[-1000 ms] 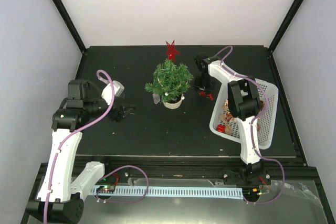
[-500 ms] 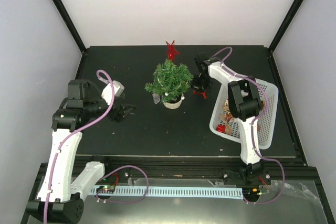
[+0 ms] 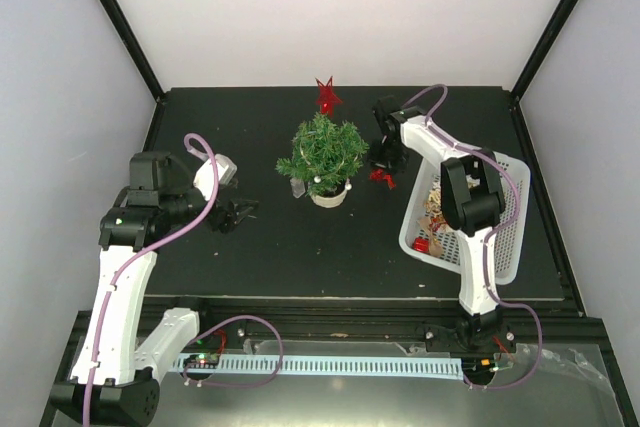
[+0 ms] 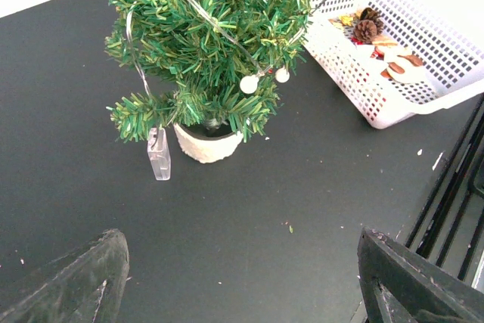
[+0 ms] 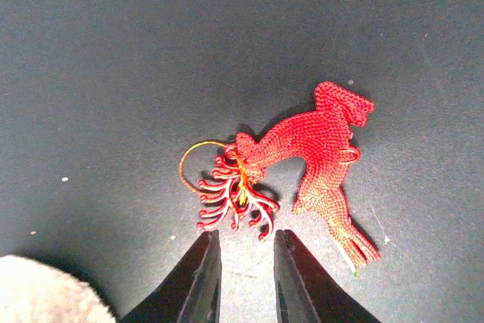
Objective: Decorate the small christmas tree
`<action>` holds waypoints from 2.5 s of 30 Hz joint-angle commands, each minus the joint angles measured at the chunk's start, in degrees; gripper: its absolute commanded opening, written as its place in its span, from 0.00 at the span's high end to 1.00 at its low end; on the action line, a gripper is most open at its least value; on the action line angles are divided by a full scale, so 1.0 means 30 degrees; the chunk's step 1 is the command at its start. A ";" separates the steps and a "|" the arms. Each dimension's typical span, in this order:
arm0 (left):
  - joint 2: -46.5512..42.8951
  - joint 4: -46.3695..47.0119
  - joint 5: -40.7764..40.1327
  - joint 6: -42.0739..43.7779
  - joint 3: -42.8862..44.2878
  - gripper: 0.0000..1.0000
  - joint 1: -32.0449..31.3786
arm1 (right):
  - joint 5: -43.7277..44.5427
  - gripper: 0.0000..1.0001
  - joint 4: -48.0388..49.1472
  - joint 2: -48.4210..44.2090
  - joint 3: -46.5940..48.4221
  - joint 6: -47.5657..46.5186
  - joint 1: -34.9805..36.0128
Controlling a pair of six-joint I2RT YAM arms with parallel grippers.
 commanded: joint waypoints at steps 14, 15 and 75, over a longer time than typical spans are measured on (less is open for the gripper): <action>-0.0213 0.0223 0.0362 -0.0141 0.0044 0.17 -0.0006 | 0.1748 0.22 -0.1060 0.1101 0.1345 0.0171 0.0057; -0.0190 0.0210 0.0374 -0.0141 0.0053 0.17 0.0002 | 0.1721 0.12 -0.1141 0.1342 0.1529 0.0188 0.0012; -0.0534 -0.0226 0.1058 -0.0257 0.0322 0.17 0.0000 | 0.3304 0.70 -0.1230 0.0545 -0.1890 -0.2016 0.1367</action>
